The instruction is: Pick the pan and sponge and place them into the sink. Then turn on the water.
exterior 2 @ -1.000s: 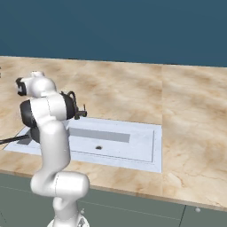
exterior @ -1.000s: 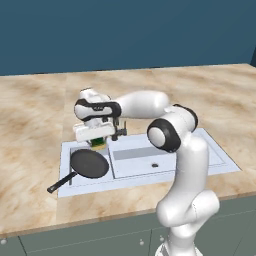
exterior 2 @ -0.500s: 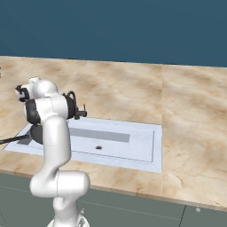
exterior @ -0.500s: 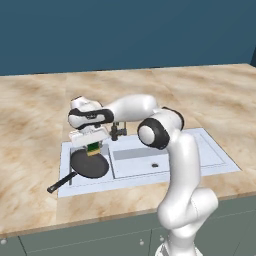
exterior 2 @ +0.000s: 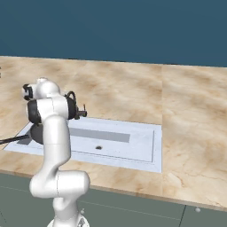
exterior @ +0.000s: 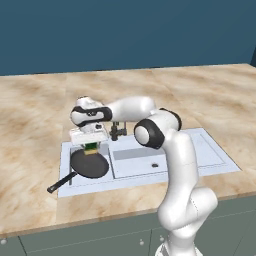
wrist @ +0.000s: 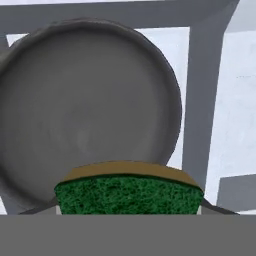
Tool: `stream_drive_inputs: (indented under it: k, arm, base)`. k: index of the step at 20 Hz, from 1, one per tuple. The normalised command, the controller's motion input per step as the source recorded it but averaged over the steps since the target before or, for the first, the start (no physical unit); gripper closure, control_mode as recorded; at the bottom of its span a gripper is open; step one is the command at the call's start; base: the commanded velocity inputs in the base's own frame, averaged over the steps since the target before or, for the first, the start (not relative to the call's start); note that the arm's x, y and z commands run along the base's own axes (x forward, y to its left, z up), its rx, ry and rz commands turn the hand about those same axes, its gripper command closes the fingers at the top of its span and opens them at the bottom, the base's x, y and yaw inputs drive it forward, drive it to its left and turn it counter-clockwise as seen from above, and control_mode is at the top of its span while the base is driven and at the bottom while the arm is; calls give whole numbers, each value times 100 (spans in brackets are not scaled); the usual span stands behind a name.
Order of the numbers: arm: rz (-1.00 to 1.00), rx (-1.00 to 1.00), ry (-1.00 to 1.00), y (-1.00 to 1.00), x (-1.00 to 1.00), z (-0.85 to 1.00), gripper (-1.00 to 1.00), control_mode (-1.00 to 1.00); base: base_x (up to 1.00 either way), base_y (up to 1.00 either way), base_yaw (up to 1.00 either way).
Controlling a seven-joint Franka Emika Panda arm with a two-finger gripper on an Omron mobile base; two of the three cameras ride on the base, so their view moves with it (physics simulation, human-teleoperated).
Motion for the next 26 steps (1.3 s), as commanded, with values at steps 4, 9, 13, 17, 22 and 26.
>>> stream_drive_inputs:
  k: [4, 9, 13, 17, 22, 26]
  arm:
    - [0, 10, 0, 1, 0, -41, 100, -100]
    - [0, -1, 0, 23, 0, -51, 100, -100]
    - [0, -11, -2, 31, 0, -53, 100, -100]
    - [0, -12, -3, 25, 0, -56, 100, -100]
    - [0, -10, -4, 15, 0, -30, -100, -100]
    - [0, -2, -8, 3, -9, 14, -100, -100]
  base:
    - [0, 0, 0]
    - [0, 0, 0]
    - [0, 0, 0]
    - [0, 0, 0]
    - [0, 0, 0]
    - [0, 0, 0]
